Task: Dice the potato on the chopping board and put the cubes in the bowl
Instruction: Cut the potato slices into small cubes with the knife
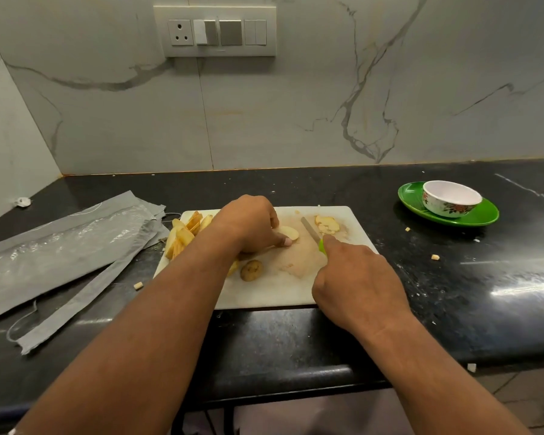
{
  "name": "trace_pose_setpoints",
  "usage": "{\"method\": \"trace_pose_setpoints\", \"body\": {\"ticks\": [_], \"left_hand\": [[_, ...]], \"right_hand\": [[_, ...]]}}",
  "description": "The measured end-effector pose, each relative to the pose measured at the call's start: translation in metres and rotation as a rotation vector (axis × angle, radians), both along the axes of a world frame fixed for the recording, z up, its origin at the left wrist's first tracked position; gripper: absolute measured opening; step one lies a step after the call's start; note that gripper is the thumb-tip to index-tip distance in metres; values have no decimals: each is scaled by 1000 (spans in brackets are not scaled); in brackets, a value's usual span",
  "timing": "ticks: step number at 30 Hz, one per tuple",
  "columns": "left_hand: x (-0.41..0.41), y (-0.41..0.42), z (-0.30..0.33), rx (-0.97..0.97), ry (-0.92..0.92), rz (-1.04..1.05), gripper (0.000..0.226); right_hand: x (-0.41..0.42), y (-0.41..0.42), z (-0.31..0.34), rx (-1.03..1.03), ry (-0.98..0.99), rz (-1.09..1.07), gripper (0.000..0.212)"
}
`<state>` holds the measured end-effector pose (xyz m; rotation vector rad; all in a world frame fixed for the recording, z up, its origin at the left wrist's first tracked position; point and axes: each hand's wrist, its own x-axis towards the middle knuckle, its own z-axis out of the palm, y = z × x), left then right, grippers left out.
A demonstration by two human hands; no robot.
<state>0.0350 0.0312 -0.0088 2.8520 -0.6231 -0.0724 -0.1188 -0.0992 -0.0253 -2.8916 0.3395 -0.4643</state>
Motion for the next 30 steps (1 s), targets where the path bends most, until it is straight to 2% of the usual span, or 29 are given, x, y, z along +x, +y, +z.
{"method": "trace_pose_setpoints", "body": {"ticks": [6, 12, 23, 30], "left_hand": [[2, -12, -7, -123, -7, -8, 54], [3, -10, -5, -148, 32, -52, 34], [6, -15, -7, -154, 30, -34, 30], [7, -16, -8, -158, 40, -18, 31]], "right_hand": [[7, -6, 6, 1, -1, -3, 41], [8, -4, 7, -17, 19, 26, 47], [22, 1, -5, -58, 32, 65, 37], [-4, 5, -3, -43, 61, 69, 41]]}}
